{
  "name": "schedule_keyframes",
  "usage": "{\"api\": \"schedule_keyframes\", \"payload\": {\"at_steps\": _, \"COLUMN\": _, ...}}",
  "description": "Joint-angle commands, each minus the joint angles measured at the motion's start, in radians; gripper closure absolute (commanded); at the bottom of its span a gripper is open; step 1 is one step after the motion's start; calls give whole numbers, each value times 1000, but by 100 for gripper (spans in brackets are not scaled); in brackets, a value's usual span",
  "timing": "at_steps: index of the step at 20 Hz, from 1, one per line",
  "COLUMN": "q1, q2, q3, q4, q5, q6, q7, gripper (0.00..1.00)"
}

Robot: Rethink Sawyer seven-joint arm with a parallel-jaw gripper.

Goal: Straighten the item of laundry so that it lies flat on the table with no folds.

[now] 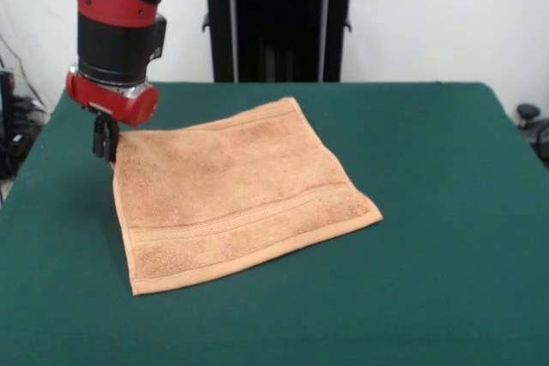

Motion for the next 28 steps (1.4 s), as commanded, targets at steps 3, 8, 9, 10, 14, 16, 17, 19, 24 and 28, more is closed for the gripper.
{"api": "schedule_keyframes", "payload": {"at_steps": 3, "q1": 30, "q2": 58, "q3": 110, "q4": 68, "q5": -41, "q6": 73, "q7": -220, "gripper": 0}}
{"api": "schedule_keyframes", "payload": {"at_steps": 8, "q1": 25, "q2": 57, "q3": 117, "q4": 68, "q5": -40, "q6": 63, "q7": -219, "gripper": 0}}
{"api": "schedule_keyframes", "payload": {"at_steps": 9, "q1": 26, "q2": 57, "q3": 116, "q4": 68, "q5": -39, "q6": 63, "q7": -218, "gripper": 0}}
{"api": "schedule_keyframes", "payload": {"at_steps": 10, "q1": 27, "q2": 57, "q3": 115, "q4": 68, "q5": -39, "q6": 63, "q7": -215, "gripper": 0}}
{"api": "schedule_keyframes", "payload": {"at_steps": 14, "q1": 22, "q2": 59, "q3": 120, "q4": 67, "q5": -34, "q6": 69, "q7": -221, "gripper": 0}}
{"api": "schedule_keyframes", "payload": {"at_steps": 16, "q1": 25, "q2": 56, "q3": 117, "q4": 66, "q5": -36, "q6": 69, "q7": -219, "gripper": 0}}
{"api": "schedule_keyframes", "payload": {"at_steps": 17, "q1": 26, "q2": 51, "q3": 116, "q4": 65, "q5": -35, "q6": 73, "q7": -222, "gripper": 0}}
{"api": "schedule_keyframes", "payload": {"at_steps": 19, "q1": 28, "q2": 36, "q3": 114, "q4": 67, "q5": -30, "q6": 89, "q7": -229, "gripper": 0}}
{"api": "schedule_keyframes", "payload": {"at_steps": 24, "q1": 29, "q2": -20, "q3": 95, "q4": 111, "q5": -8, "q6": 125, "q7": -224, "gripper": 0}}
{"api": "schedule_keyframes", "payload": {"at_steps": 28, "q1": 38, "q2": 30, "q3": 81, "q4": 103, "q5": -38, "q6": 63, "q7": -174, "gripper": 0}}
